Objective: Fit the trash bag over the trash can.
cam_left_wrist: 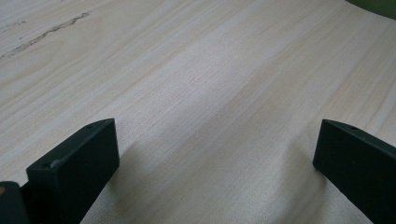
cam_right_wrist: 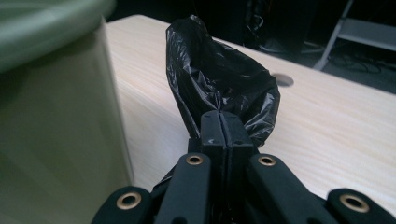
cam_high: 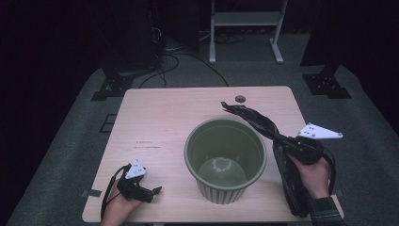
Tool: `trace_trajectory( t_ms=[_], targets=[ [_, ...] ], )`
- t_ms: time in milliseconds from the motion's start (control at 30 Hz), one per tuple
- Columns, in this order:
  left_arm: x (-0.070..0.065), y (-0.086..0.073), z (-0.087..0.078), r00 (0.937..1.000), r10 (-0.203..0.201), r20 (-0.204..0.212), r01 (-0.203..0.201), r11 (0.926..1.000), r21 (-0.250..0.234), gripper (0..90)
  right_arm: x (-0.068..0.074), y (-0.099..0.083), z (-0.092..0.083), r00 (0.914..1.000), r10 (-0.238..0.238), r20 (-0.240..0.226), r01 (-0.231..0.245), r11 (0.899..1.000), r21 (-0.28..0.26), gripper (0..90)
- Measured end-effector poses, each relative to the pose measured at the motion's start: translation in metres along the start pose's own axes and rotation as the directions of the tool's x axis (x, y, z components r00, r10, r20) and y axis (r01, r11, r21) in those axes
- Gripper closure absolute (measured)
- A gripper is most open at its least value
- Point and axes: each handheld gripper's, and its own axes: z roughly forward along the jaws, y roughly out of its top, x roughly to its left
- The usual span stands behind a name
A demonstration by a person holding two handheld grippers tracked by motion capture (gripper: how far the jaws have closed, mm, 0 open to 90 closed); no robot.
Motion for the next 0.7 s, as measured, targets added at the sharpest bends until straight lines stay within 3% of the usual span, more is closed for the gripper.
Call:
trace_trajectory(
  t_ms=[400,600,700],
  targets=[
    [0.000,0.000,0.000,1.0000,-0.001,0.000,0.001,1.0000,0.000,0.0,0.010,0.035,-0.025,0.9953,-0.048,-0.084,0.042,0.996,-0.075,89.2],
    [0.000,0.000,0.000,1.0000,-0.001,0.001,0.001,1.0000,0.002,0.0,0.018,0.049,-0.038,0.9831,-0.067,-0.170,0.047,0.991,-0.122,89.2],
    [0.000,0.000,0.000,1.0000,-0.001,0.001,0.001,1.0000,0.002,0.0,0.021,0.053,-0.042,0.9785,-0.081,-0.190,0.057,0.989,-0.133,89.1]
  ],
)
